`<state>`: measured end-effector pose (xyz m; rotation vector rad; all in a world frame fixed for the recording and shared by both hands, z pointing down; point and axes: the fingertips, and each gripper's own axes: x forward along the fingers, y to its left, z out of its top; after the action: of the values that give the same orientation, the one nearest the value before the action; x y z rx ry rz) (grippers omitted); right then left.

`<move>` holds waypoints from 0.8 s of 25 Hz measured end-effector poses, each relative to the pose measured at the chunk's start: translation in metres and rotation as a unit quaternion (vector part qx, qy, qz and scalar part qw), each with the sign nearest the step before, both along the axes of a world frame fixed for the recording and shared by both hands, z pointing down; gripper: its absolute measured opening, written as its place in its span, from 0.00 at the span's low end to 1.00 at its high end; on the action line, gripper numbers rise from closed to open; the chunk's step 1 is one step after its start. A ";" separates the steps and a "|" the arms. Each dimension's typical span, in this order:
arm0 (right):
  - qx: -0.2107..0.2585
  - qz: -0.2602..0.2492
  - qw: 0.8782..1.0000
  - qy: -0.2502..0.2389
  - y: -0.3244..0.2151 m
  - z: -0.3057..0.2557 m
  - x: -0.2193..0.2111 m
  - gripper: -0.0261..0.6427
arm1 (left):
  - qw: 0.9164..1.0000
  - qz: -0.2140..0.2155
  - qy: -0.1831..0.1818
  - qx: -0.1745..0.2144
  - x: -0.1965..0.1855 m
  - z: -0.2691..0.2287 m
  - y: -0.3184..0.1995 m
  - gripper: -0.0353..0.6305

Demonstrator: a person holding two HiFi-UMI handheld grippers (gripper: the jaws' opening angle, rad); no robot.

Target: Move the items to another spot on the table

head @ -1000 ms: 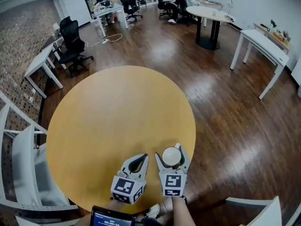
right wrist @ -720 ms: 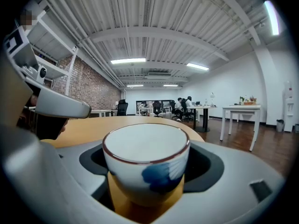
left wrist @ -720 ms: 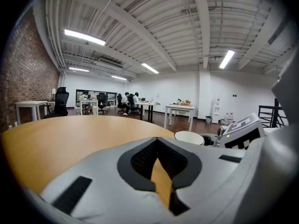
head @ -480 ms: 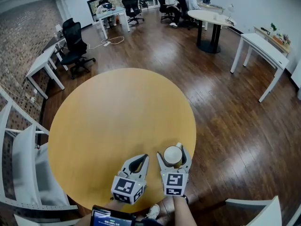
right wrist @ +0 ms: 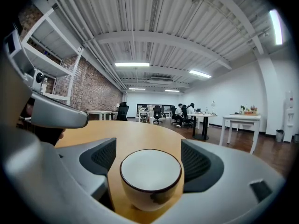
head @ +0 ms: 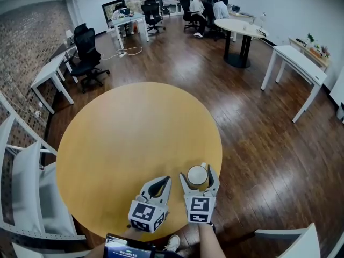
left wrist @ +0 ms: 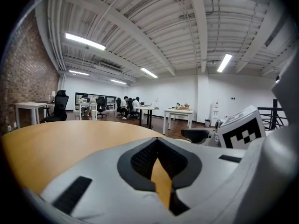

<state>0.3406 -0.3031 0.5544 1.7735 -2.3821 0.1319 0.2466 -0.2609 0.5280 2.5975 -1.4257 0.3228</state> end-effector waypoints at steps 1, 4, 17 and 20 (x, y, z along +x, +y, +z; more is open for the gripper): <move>0.002 0.000 1.000 0.001 0.001 -0.004 0.000 0.69 | 1.000 0.000 0.000 -0.001 0.000 -0.003 0.001 0.06; 0.006 0.000 1.000 0.008 0.005 -0.016 -0.003 0.69 | 1.000 -0.001 0.002 0.003 0.000 -0.013 0.005 0.06; 0.046 -0.009 0.999 0.020 0.030 -0.095 -0.009 0.67 | 0.999 0.005 0.026 0.031 0.003 -0.057 0.022 0.06; 0.056 -0.011 0.998 0.019 0.036 -0.114 -0.015 0.67 | 0.999 0.003 0.028 0.038 -0.002 -0.070 0.025 0.06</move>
<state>0.3255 -0.2672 0.4404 1.7786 -2.4252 -0.0393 0.2448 -0.2356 0.4578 2.6491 -1.4377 0.1995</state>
